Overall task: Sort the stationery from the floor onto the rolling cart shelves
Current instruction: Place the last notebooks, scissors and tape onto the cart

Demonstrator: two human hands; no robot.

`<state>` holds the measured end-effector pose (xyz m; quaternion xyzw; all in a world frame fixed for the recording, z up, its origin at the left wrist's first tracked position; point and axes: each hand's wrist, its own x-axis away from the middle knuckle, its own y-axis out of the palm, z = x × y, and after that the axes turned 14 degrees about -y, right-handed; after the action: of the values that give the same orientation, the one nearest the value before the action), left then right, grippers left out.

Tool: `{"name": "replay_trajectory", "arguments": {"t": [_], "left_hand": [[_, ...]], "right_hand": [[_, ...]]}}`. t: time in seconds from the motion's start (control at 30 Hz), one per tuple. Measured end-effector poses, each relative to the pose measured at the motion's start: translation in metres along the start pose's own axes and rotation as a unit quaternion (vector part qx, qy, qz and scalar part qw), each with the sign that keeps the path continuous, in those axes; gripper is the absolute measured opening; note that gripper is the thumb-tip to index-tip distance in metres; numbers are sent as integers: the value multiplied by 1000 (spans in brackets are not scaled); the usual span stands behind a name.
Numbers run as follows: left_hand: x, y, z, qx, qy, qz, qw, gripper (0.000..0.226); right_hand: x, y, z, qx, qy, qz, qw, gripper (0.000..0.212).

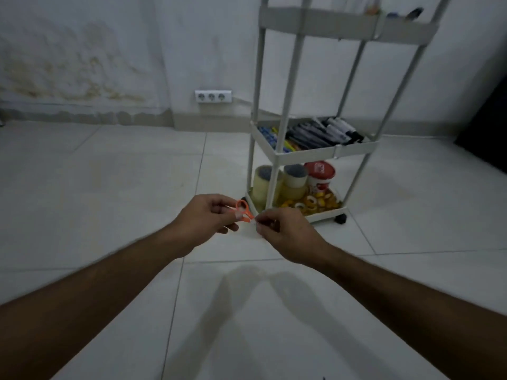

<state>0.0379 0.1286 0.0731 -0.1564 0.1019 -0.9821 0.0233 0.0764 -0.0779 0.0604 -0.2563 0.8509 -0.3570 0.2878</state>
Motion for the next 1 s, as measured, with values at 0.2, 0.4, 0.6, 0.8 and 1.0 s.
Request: {"name": "replay_trajectory", "arguments": {"t": [0.2, 0.4, 0.6, 0.8, 1.0], "left_hand": [[0, 14, 78, 60, 54, -36, 996, 31], [-24, 30, 138, 15, 121, 92, 988, 23], [-38, 23, 259, 20, 312, 214, 925, 39], [-57, 18, 322, -77, 360, 189, 911, 41], [-65, 12, 331, -140, 341, 212, 905, 19]], "right_hand": [[-19, -64, -9, -69, -9, 165, 984, 9], [-39, -115, -20, -147, 6, 295, 944, 13], [-78, -182, -32, -165, -41, 408, 897, 9], [-125, -260, -37, -133, -58, 425, 893, 13], [-168, -307, -37, -95, 1, 382, 919, 13]]}}
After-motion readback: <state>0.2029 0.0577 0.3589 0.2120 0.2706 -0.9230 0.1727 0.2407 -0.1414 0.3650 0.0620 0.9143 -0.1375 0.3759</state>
